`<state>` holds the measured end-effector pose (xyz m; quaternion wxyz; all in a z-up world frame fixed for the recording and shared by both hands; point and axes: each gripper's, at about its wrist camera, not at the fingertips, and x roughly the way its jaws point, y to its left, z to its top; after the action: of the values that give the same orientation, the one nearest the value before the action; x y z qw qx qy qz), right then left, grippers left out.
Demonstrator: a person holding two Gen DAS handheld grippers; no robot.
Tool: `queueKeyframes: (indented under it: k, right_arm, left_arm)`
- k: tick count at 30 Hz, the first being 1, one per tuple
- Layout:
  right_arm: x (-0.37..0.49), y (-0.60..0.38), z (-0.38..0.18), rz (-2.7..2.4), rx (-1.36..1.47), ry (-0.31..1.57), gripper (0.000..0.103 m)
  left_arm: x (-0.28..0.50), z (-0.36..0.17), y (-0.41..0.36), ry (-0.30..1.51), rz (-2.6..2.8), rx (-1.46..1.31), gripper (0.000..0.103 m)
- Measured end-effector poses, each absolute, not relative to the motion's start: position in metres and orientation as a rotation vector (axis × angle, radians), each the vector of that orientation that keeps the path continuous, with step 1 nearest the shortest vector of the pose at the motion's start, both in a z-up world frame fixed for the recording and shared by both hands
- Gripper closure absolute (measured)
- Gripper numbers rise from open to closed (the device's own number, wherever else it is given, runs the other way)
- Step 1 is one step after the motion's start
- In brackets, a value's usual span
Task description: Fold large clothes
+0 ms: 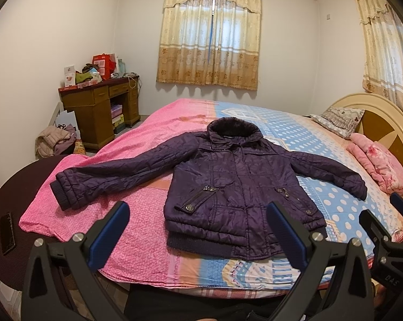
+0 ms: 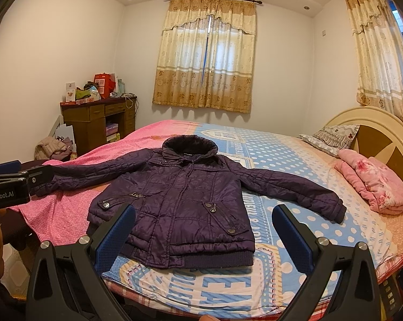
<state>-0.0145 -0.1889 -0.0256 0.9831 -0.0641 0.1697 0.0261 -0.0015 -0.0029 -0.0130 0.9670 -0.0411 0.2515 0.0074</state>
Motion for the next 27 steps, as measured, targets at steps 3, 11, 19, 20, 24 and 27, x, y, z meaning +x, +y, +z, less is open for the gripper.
queueKeyframes:
  k: [3,11,19,20,24,27]
  right_arm:
    - [-0.014,-0.187,-0.027,0.055,-0.13,0.344,0.001]
    - [-0.014,-0.187,-0.025,0.065,-0.129,0.352,0.001]
    - [-0.011,-0.188,-0.027,0.066,-0.131,0.359,0.001]
    - [-0.009,-0.188,-0.028,0.064,-0.134,0.37,0.001]
    - [0.005,-0.194,-0.038,0.037,-0.15,0.402,0.001]
    - [0.021,-0.205,-0.049,0.008,-0.147,0.438,0.001]
  left_arm:
    - [-0.001,-0.012,-0.004,0.513,0.014,-0.084,0.0]
    - [0.004,-0.011,-0.002,0.534,0.004,-0.087,0.0]
    - [0.005,-0.012,-0.002,0.543,0.003,-0.086,0.0]
    - [0.006,-0.013,-0.002,0.548,0.001,-0.086,0.0]
    - [0.014,-0.018,-0.001,0.576,-0.004,-0.08,0.0]
    - [0.023,-0.023,0.0,0.584,0.021,-0.059,0.0]
